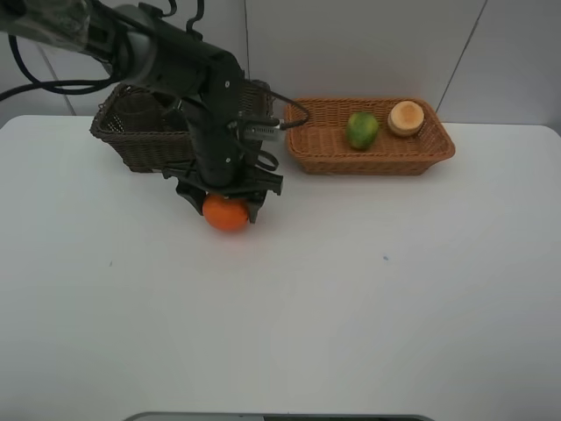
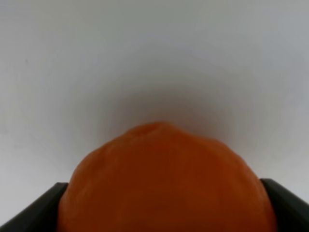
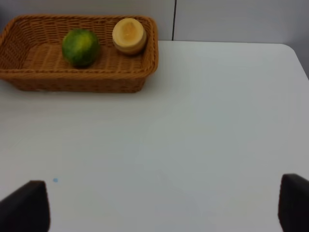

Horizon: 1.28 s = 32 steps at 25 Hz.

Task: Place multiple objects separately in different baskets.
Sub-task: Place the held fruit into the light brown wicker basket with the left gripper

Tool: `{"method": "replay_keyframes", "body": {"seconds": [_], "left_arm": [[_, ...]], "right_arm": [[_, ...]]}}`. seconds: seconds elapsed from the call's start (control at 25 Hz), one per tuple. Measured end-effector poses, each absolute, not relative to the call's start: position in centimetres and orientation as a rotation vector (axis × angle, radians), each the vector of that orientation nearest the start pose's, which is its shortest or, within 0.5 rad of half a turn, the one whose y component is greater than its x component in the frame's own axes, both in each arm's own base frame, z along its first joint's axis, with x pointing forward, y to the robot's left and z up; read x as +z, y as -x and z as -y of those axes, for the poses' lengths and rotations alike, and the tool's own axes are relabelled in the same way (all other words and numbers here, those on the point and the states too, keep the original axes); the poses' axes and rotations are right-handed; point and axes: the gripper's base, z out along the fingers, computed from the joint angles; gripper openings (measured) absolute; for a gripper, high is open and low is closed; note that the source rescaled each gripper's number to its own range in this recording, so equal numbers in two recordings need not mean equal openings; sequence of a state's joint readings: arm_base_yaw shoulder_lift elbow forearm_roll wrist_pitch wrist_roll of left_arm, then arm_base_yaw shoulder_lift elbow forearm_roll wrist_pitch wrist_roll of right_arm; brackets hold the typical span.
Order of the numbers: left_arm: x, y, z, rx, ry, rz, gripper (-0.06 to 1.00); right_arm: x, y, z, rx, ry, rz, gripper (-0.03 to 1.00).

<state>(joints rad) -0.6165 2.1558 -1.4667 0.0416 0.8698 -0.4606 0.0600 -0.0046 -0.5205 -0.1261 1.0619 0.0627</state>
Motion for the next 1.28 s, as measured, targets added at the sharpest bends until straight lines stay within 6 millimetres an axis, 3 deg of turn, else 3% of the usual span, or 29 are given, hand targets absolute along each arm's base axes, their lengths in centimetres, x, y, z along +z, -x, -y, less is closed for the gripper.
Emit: {"method": "replay_keyframes", "body": {"seconds": [0.24, 0.44, 0.72, 1.0, 1.28], "left_arm": [[17.0, -34.3, 26.6, -0.074, -0.503, -2.981, 0.92], [20.6, -34.6, 29.7, -0.161, -0.673, -2.831, 0.92], [23.8, -38.3, 32.7, -0.234, -0.734, -2.536, 0.92], [23.9, -40.5, 34.5, -0.327, -0.693, -2.306, 0.92], [19.9, -41.7, 35.6, -0.347, -0.692, -2.273, 0.92]], "right_arm": [[28.3, 0.8, 1.0, -0.072, -0.010, -2.015, 1.00], [28.3, 0.8, 1.0, -0.072, -0.010, -2.015, 1.00], [28.3, 0.8, 1.0, -0.072, -0.010, -2.015, 1.00], [28.3, 0.8, 1.0, -0.072, -0.010, -2.015, 1.00], [28.3, 0.8, 1.0, -0.072, -0.010, -2.015, 1.00]]}}
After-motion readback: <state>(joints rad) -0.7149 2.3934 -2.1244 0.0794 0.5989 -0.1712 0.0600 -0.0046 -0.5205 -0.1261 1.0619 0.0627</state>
